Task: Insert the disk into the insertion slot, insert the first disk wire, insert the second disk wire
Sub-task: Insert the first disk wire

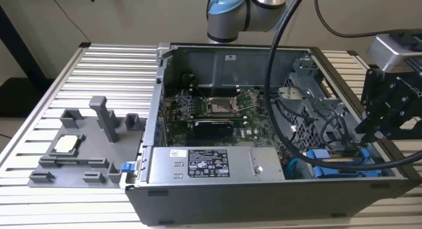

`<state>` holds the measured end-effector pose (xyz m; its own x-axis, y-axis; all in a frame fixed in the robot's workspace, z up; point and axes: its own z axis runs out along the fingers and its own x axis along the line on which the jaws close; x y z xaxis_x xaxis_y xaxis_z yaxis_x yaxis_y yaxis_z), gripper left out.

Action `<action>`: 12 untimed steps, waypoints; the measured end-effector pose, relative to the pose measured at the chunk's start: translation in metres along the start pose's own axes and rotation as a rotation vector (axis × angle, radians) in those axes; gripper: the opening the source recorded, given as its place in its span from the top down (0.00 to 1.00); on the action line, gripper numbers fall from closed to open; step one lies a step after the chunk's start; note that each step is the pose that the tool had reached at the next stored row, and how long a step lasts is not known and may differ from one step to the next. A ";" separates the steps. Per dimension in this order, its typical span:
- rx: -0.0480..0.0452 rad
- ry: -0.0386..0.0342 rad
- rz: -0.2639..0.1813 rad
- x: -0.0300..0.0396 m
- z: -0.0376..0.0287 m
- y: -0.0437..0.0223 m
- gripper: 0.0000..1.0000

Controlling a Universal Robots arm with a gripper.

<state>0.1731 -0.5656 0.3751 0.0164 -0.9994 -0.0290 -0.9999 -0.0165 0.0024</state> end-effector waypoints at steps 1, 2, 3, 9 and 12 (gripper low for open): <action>0.0000 0.0001 0.000 0.0000 0.0000 0.0000 0.73; 0.0000 0.0002 0.000 0.0000 -0.0001 0.0000 0.73; 0.0000 0.0002 0.000 -0.0001 -0.0001 0.0000 0.73; 0.0007 0.0004 0.000 -0.0003 0.0001 0.0012 0.73; 0.0008 0.0002 0.000 -0.0003 0.0002 0.0016 0.73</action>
<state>0.1715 -0.5654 0.3749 0.0164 -0.9995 -0.0288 -0.9999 -0.0165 0.0017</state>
